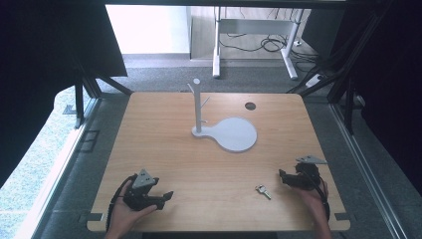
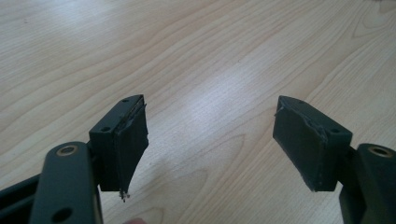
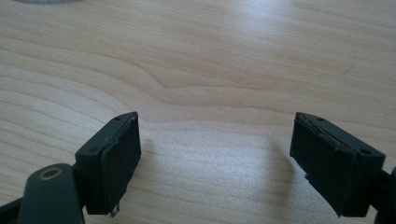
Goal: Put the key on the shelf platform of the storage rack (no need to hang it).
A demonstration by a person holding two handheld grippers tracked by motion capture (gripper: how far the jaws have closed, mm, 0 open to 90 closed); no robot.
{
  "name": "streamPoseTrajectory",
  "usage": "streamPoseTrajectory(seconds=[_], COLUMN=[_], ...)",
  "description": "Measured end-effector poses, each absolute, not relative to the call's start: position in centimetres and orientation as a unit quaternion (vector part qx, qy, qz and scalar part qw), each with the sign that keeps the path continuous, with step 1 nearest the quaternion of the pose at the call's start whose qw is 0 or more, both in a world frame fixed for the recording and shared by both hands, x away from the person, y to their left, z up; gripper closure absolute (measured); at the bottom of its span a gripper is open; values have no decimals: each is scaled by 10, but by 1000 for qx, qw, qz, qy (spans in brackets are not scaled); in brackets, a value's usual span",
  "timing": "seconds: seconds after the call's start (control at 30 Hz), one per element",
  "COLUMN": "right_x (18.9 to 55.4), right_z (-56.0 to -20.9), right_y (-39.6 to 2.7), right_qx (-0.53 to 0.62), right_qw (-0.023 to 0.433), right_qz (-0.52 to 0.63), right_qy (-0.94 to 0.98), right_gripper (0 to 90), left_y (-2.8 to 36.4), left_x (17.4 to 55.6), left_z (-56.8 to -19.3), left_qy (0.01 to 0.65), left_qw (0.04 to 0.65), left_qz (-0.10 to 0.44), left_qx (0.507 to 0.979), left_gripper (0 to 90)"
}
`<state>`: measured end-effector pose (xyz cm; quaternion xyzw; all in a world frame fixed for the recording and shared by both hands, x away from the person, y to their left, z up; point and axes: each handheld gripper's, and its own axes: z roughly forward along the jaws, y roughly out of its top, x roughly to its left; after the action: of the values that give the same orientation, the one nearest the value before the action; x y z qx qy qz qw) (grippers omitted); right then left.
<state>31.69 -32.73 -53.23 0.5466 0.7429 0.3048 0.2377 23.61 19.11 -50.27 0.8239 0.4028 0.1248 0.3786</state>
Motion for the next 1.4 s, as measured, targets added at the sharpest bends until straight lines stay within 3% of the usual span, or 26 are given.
streamPoseTrajectory(seconds=[0.47, 1.0, 1.4], right_x=[312, 318, 324], right_z=[-525, -524, -494], right_y=[-331, -319, -309], right_qx=[538, 512, 464], right_qw=[219, 176, 156], right_qz=[332, 287, 258], right_qy=[743, 790, 833], right_gripper=[277, 299, 394], left_y=[194, 194, 196], left_x=[237, 236, 236], left_z=[-503, -500, -501], left_qy=[408, 408, 413], left_qw=[378, 375, 377], left_qz=[125, 128, 126], left_qx=[822, 823, 820], left_gripper=[266, 265, 265])
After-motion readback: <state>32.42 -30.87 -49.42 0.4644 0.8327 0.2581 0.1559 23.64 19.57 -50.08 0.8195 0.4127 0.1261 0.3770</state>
